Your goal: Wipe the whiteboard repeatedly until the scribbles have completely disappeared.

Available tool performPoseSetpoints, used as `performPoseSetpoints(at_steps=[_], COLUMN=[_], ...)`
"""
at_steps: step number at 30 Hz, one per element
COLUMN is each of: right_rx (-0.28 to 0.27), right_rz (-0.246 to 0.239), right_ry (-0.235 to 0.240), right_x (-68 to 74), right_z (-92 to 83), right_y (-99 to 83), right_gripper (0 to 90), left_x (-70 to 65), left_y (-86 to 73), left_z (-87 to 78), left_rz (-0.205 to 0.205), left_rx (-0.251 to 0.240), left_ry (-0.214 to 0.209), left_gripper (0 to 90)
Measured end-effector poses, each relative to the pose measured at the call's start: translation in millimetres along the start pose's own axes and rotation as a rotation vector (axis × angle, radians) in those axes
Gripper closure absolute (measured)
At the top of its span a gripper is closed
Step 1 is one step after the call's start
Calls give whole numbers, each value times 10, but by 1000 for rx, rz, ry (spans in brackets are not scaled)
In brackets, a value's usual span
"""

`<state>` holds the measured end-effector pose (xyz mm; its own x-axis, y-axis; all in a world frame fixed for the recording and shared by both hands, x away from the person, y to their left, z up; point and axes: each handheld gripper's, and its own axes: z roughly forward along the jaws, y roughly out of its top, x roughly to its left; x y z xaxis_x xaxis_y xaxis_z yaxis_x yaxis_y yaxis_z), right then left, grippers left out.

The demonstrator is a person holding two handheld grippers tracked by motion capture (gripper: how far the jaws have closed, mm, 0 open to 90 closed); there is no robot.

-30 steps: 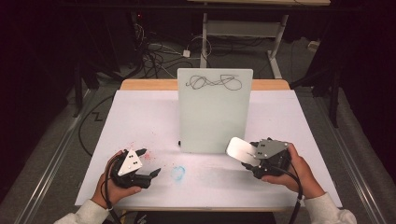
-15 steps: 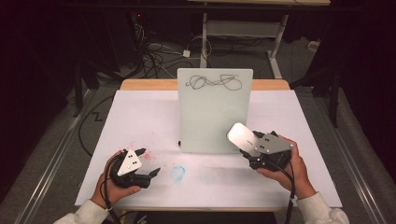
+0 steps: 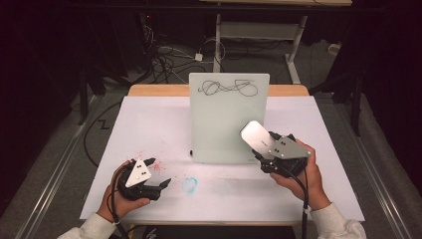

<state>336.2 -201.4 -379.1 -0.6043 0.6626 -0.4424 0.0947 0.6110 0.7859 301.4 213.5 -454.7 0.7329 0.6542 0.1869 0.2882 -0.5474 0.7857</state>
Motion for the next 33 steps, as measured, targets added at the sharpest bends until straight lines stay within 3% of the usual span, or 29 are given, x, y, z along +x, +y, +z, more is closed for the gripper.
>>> performPoseSetpoints(at_steps=[5,9,12,13,24,28,33], right_rx=[-30,-67,-95,-98,-61,-66,-69], right_rz=[-5,-22,-13,-15,17,-7,-11], right_ry=[-64,-192,-262,-319,-409,-446,-439], right_x=[-3,-3,-60,-100,-219,-164,-95], right_z=[45,105,155,209,496,563,590], right_y=[127,295,428,508,698,723,704], right_gripper=[312,311,311,311,312,312,312], left_x=[-21,-23,-25,-25,-24,-24,-31], left_y=[-1,-5,-4,-5,-4,-5,-3], left_z=[-19,-13,-9,-9,-38,-42,-39], left_rz=[5,5,3,1,5,7,10], left_rx=[0,7,10,10,-11,-15,-14], left_ry=[4,2,5,4,-2,-7,-11], left_gripper=[171,173,187,189,185,184,184])
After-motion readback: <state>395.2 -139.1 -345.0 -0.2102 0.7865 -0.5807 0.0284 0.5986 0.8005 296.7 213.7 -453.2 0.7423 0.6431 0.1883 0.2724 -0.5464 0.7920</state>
